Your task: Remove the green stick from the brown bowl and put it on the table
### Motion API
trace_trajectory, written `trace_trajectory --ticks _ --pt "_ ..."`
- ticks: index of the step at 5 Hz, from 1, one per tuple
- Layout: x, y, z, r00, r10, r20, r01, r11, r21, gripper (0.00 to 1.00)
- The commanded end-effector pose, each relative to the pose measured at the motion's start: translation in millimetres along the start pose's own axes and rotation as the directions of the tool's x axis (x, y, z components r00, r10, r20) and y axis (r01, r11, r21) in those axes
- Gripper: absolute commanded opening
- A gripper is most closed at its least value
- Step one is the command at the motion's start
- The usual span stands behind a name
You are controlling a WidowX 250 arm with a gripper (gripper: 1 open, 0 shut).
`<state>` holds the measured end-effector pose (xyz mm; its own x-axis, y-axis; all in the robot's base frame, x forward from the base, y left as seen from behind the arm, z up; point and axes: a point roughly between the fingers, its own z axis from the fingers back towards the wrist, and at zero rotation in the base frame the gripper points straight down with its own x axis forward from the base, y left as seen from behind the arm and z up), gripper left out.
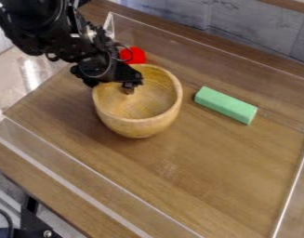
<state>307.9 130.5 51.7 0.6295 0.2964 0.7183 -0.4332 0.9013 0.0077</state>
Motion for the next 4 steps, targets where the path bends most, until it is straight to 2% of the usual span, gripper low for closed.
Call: trace_trajectory --ticks 1,3,4 --pt "14.7 -5 4.2 0.999 0.024 0.032 -0.025 0.999 0.025 0.00" --pt "6.3 -16 8.3 0.997 0.074 0.034 -0.077 0.993 0.086 0.00" --pt "5.0 -7 8.3 0.994 0.101 0.039 -0.105 0.987 0.123 0.00"
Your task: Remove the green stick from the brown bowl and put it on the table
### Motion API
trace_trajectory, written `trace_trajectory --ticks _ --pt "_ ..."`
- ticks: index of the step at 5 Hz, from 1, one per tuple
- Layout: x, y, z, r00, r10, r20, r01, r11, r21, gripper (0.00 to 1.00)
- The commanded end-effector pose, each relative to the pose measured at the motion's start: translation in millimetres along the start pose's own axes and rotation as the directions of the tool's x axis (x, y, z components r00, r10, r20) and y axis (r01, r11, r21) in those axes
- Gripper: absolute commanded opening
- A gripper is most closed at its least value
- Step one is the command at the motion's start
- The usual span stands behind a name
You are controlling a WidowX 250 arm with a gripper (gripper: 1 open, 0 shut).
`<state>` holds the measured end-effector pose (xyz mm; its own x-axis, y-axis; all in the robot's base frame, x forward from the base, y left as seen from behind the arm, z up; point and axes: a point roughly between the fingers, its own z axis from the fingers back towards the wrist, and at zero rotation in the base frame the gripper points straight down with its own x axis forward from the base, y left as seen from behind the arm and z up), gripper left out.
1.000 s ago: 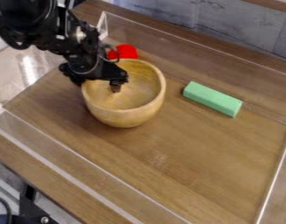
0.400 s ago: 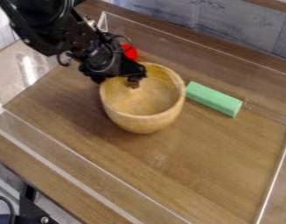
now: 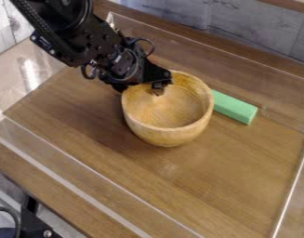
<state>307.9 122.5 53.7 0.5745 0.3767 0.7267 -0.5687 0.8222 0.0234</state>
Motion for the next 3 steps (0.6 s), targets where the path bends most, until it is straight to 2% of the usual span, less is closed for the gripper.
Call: trace_trajectory --ticks 1,3 --pt "4.7 10 2.9 0.999 0.038 0.027 -0.039 0.999 0.035 0.00" --pt "-0.9 33 -2.3 0.992 0.116 0.045 -0.121 0.985 0.125 0.00"
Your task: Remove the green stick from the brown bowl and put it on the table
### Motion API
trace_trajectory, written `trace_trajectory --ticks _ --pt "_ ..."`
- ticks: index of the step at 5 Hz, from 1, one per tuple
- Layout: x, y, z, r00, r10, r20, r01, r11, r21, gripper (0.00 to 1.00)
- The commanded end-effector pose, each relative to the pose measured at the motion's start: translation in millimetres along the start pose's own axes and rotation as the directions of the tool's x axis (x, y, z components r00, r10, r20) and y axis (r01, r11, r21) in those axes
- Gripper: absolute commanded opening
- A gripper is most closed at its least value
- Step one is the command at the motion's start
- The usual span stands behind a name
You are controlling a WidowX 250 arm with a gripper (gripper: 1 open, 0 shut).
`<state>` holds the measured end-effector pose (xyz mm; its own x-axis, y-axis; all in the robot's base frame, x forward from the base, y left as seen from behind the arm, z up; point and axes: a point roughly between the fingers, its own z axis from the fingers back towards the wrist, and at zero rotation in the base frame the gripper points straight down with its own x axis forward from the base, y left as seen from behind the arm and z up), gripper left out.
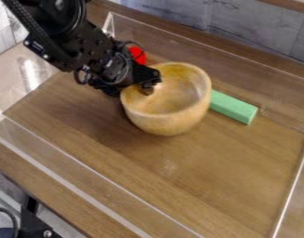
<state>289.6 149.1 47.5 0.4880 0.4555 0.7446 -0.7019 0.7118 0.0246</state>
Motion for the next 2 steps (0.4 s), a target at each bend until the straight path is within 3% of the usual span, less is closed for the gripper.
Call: trace_trajectory --ticks 1,2 --pt "-9.2 -5 7.9 1.000 0.018 0.016 -0.018 1.000 0.019 1.00" --pt "-24.0 -9 14.0 0.999 0.032 0.016 -0.033 0.999 0.042 0.00"
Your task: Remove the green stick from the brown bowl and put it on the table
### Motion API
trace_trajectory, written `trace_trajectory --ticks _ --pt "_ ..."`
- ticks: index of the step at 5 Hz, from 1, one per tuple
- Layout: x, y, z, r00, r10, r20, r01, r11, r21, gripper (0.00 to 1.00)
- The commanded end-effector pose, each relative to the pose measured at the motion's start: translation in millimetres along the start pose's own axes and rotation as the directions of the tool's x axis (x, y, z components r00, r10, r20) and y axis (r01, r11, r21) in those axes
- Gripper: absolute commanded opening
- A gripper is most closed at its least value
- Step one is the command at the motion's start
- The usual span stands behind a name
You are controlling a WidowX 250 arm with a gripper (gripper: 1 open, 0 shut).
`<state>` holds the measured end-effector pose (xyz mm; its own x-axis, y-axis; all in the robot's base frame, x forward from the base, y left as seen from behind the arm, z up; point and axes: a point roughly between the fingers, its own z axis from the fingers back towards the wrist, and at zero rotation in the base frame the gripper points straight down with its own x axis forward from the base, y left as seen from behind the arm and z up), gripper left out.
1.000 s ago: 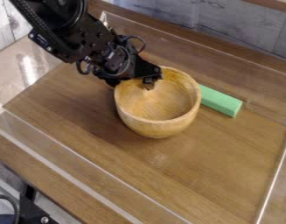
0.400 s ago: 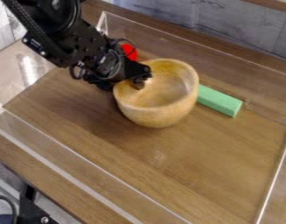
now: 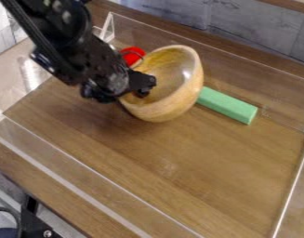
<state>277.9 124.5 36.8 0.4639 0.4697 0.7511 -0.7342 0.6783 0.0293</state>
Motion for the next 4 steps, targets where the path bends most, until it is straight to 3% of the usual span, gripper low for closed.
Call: trace_trajectory --ticks 1,2,4 --pt "-8.2 -2 5.2 1.000 0.019 0.010 -0.019 1.000 0.016 0.00" --pt "-16.7 -4 8.0 0.999 0.036 0.007 -0.036 0.999 0.026 0.00" --pt "-32.4 0 9.2 0.995 0.101 0.004 -0.101 0.991 0.089 0.00"
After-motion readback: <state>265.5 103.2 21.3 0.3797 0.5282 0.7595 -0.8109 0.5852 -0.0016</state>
